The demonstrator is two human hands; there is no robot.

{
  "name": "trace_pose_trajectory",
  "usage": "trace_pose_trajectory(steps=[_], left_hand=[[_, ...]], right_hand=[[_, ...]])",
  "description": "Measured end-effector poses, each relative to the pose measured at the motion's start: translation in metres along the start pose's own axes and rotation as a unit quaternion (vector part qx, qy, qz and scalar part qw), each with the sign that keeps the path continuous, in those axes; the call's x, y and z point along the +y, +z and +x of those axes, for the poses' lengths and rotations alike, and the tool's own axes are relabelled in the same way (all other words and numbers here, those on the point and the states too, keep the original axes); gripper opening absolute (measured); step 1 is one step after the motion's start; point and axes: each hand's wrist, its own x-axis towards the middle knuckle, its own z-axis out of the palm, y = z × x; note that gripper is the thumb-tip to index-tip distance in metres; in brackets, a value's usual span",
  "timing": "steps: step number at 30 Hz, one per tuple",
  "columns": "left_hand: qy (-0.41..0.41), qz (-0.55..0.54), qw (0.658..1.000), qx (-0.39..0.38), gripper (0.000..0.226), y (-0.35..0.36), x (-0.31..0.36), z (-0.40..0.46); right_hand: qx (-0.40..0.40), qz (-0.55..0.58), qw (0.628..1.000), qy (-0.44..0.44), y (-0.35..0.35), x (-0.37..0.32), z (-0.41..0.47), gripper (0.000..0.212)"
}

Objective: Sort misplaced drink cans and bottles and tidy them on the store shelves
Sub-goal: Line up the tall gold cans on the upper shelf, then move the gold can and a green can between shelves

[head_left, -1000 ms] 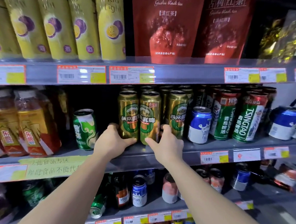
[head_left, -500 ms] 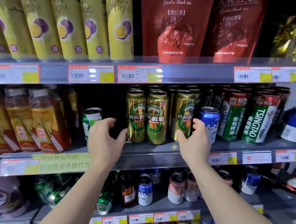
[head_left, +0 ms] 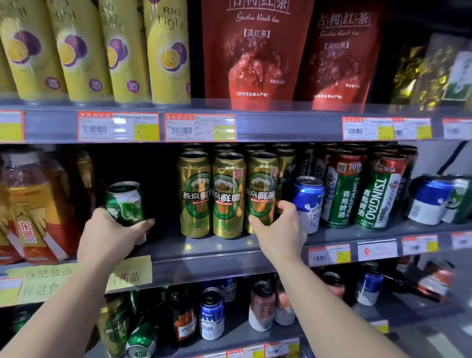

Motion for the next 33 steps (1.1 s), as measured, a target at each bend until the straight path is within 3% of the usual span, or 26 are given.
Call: trace_pose_trajectory(steps=[6,9,13,16,19,21,24,26,31,33], left_hand=[[0.035,-0.033,0.999,-0.016,0.057,-0.001,-0.004,0.000],[0.069,-0.128,0.989,-0.017,0.056,-0.006,0.003,-0.017],[0.135,-0.201,0.970,0.011,0.054,-0.032,0.021,-0.056],[0.179,-0.183,0.964,-0.073,0.053,-0.046,0.013,-0.092],[0.168,-0.166,0.951,-0.198,0.052,-0.038,-0.013,-0.123],[0.143,-0.151,0.942,-0.264,0.055,-0.020,-0.037,-0.141],[0.121,-0.145,0.934,-0.303,0.058,0.017,-0.072,-0.164],[0.095,-0.156,0.933,-0.310,0.054,0.041,-0.089,-0.179],[0.055,-0.179,0.945,-0.268,0.056,0.106,-0.106,-0.213],[0.037,-0.177,0.952,-0.247,0.064,0.132,-0.099,-0.224]], right_hand=[[-0.013,-0.016,1.000,-0.009,0.005,0.003,0.000,0.066],[-0.008,0.005,1.000,0.000,-0.001,-0.003,-0.004,0.069],[0.052,0.139,0.985,-0.090,-0.020,-0.010,-0.054,0.038],[-0.076,0.228,0.965,-0.109,-0.023,-0.007,-0.103,0.020],[-0.283,0.186,0.939,-0.057,-0.009,0.011,-0.137,0.045],[-0.361,0.150,0.920,-0.038,0.002,0.025,-0.154,0.069],[-0.431,0.099,0.896,-0.035,0.014,0.044,-0.170,0.087],[-0.465,0.081,0.881,-0.021,0.022,0.057,-0.176,0.079],[-0.464,0.053,0.884,-0.001,0.027,0.098,-0.169,0.060],[-0.466,0.047,0.884,-0.002,0.018,0.116,-0.154,0.054]])
